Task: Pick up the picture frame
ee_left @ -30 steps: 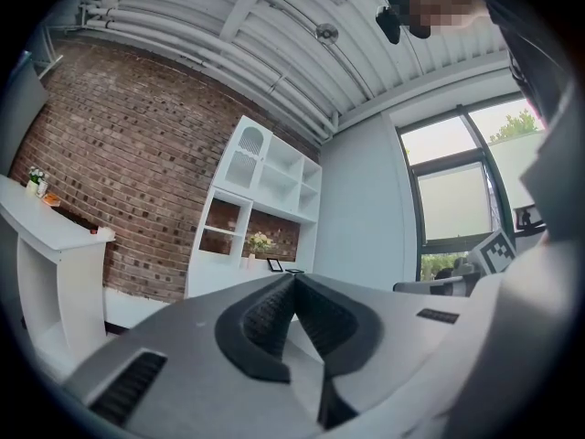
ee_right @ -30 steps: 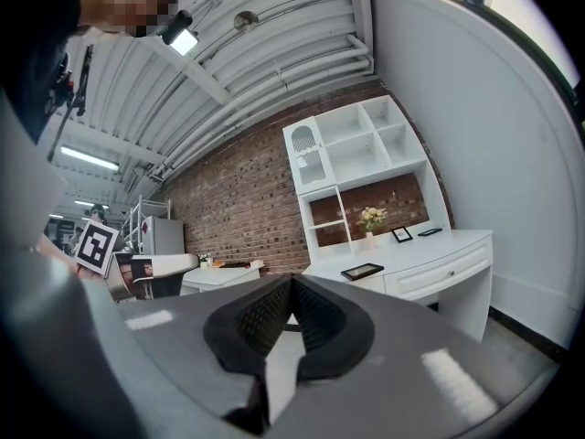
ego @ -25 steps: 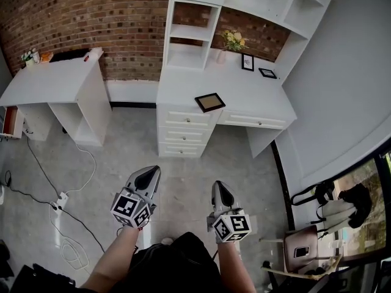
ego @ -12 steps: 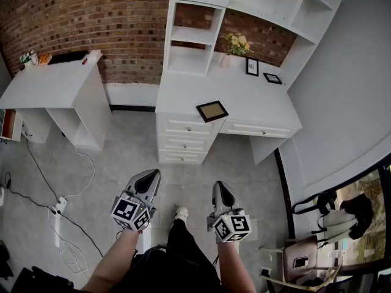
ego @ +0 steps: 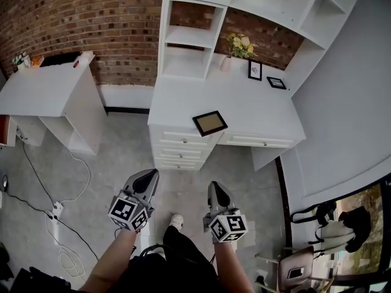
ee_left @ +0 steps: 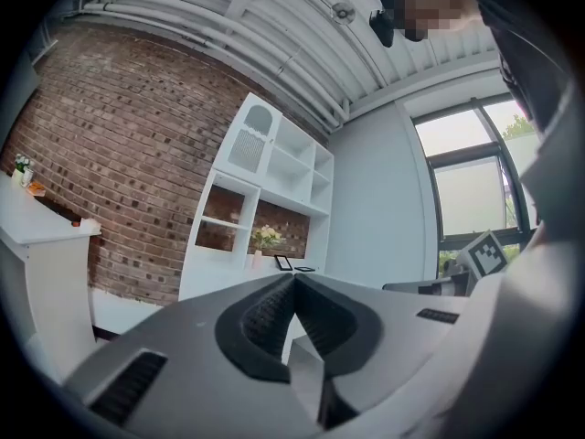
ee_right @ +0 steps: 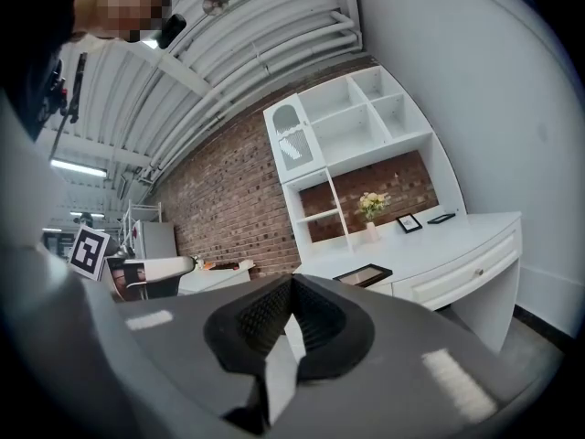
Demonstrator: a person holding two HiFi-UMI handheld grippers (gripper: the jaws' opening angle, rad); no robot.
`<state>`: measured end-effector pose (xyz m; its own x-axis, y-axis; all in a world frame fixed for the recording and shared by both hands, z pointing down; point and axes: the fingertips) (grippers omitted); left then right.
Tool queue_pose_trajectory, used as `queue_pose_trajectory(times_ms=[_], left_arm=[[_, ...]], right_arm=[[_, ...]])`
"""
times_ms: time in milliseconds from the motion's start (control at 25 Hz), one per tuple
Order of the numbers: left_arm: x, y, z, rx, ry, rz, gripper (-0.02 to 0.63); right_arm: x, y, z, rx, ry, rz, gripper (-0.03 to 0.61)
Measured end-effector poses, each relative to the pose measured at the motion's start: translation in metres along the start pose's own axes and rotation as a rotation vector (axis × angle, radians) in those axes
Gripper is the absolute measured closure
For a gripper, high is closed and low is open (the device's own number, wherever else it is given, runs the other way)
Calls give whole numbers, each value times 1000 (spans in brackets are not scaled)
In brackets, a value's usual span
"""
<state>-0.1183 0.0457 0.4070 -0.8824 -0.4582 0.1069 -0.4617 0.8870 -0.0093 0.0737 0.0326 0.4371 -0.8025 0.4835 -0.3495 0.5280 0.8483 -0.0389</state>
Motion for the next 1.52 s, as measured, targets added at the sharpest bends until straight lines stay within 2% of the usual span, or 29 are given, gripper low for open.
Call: queue_pose_trajectory(times_ms=[360, 760, 1200, 1520], left_arm=[[32, -58, 1, 12, 4, 10, 607], [48, -119, -6, 31, 8, -10, 607], [40, -155, -14, 50, 17, -45, 607], [52, -173, -20, 68, 16, -71, 607]], right_arm=[[-35, -59, 11, 16, -22, 9, 575], [-80, -105, 14, 48, -44, -4, 575], [-110, -114, -4, 94, -127, -39, 575], [-116, -129, -12, 109, -163, -54, 575]])
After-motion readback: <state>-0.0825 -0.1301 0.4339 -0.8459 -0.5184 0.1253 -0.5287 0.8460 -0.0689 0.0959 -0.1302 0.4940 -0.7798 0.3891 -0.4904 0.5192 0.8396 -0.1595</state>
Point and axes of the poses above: the fingertips, and each gripper's own axes: y backward along the fingers, x to its left, z out of its top, and after that the axes turned 4 degrees about -y, right-handed
